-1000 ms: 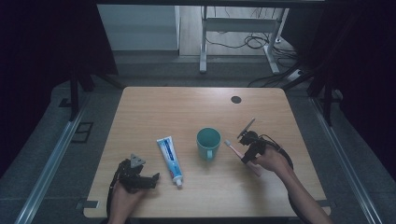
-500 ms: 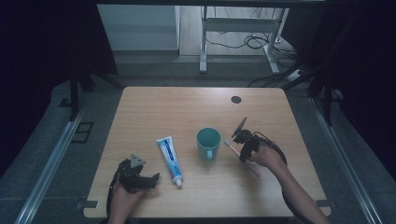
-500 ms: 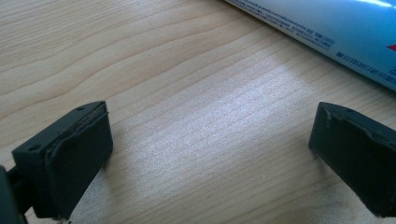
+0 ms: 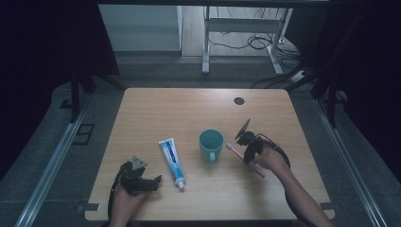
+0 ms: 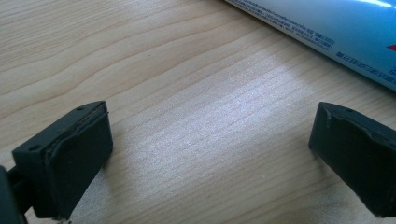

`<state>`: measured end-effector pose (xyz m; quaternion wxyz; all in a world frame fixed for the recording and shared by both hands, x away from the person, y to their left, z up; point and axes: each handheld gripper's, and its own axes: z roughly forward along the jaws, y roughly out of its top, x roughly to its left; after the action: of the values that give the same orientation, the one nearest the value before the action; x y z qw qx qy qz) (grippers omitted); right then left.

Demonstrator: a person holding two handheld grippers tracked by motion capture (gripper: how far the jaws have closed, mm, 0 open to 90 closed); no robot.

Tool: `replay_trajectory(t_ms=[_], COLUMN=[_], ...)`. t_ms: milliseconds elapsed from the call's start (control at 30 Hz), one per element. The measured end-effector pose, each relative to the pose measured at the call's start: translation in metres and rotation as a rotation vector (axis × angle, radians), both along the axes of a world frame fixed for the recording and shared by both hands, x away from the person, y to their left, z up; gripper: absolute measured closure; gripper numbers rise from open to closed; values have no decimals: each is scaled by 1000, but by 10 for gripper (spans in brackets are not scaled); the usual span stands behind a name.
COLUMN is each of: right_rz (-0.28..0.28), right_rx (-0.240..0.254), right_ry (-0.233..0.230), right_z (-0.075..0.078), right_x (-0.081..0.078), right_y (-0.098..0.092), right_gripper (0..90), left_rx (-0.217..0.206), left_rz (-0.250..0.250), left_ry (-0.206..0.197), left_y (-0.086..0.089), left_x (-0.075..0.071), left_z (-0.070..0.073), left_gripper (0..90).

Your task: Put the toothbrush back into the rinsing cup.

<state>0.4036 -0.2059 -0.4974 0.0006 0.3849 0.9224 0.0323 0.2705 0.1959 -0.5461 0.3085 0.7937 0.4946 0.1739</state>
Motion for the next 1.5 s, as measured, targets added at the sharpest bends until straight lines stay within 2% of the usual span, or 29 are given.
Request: replay_trajectory(t_ms=[633, 967, 1200, 1500], right_rz=[-4, -1, 0, -11], right_rx=[71, 146, 195, 282], right_ry=[-62, -111, -160, -225], right_z=[24, 36, 46, 59], right_x=[-10, -17, -24, -31], right_y=[-12, -22, -28, -39], right_gripper=[786, 787, 787, 788], left_rx=[0, 0, 0, 0], left_rz=[0, 0, 0, 0], left_ry=[0, 0, 0, 0], left_y=[0, 0, 0, 0], left_x=[0, 0, 0, 0], left_z=[0, 0, 0, 0], left_gripper=[0, 0, 0, 0])
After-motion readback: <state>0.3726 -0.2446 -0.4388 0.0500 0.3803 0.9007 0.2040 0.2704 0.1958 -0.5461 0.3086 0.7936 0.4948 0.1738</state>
